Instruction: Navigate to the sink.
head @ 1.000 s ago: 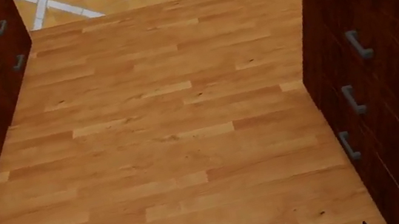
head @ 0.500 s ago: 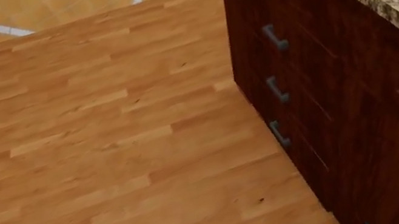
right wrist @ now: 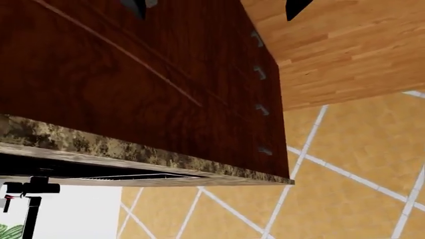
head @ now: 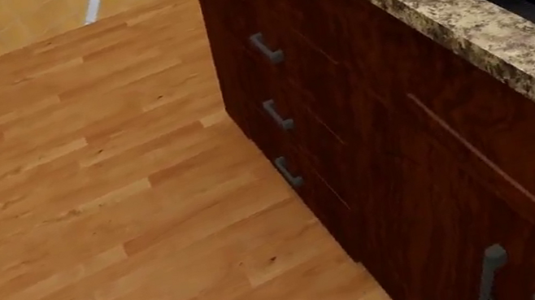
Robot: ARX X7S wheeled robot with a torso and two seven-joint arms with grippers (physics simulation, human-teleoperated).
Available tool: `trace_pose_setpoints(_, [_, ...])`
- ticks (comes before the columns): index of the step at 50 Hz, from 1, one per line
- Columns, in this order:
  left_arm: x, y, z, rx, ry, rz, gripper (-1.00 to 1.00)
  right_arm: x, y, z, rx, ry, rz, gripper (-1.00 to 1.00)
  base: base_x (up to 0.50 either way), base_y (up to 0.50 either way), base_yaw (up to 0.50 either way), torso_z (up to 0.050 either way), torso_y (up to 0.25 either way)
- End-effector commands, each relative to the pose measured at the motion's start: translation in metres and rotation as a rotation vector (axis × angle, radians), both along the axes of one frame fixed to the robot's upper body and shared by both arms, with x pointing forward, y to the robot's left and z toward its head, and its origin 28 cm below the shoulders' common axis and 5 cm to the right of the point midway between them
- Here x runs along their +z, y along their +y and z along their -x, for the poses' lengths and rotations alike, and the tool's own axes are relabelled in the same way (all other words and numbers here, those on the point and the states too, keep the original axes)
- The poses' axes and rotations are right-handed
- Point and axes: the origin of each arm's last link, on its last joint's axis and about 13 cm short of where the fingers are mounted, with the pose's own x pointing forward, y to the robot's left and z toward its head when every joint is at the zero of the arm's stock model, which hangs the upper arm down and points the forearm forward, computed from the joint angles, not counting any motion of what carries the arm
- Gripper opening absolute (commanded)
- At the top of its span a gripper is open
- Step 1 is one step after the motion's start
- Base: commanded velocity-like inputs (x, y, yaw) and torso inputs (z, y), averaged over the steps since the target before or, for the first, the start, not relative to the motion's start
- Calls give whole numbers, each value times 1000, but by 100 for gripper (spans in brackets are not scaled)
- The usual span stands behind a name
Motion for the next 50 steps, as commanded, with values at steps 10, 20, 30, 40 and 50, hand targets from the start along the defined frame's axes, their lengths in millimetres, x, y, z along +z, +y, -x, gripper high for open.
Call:
trace_pose_setpoints(10, [0, 0, 0, 0, 0, 2, 100, 1, 0, 0, -2, 2, 0, 100, 87, 186, -500, 0, 0])
trace_pose_setpoints(20, [0, 1, 0, -1, 1, 3, 100, 0, 0, 0, -7, 3, -2, 100, 102, 187, -500, 0, 0])
trace_pose_setpoints(30, [1, 1, 1, -4, 1, 4, 100, 1, 0, 1, -12, 3, -5, 100, 117, 186, -500, 0, 0])
trace_pose_setpoints(40, [1, 2, 1, -3, 0, 4, 100, 1, 0, 0, -14, 4, -7, 100, 130, 180, -498, 0, 0])
trace_pose_setpoints(50, [1, 1, 1, -5, -1, 4, 100, 2, 0, 1, -14, 5, -10, 100, 140, 171, -491, 0, 0])
